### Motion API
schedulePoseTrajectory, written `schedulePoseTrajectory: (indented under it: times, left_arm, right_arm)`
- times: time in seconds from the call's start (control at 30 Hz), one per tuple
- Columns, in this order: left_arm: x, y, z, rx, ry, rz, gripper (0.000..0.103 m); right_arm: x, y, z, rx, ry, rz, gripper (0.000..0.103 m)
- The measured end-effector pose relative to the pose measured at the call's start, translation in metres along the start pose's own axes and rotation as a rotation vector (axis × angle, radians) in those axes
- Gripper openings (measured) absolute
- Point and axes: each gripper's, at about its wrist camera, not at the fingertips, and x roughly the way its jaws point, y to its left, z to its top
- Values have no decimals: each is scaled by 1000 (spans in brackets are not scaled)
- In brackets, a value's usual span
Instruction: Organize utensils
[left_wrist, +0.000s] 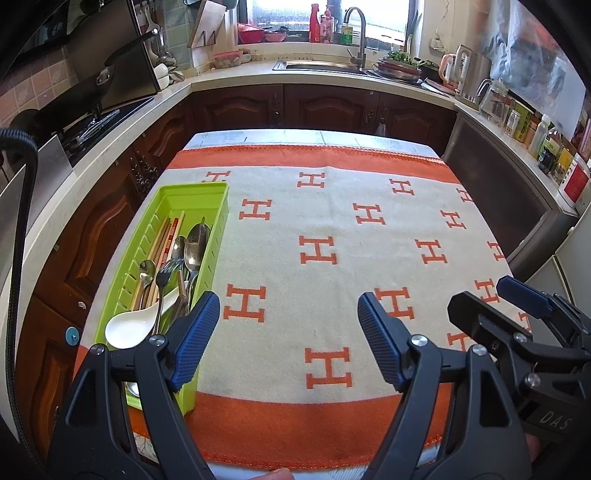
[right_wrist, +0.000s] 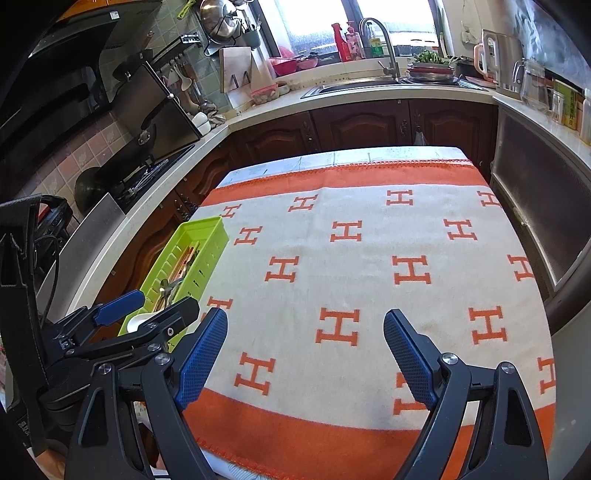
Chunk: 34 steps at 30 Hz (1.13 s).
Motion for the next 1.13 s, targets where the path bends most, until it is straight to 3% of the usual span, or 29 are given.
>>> schedulePoseTrajectory:
  times: [1.13]
  left_arm:
    - [-2, 0, -6, 2, 3, 5, 75]
  right_arm:
    - [1, 2, -8, 12, 3, 6, 88]
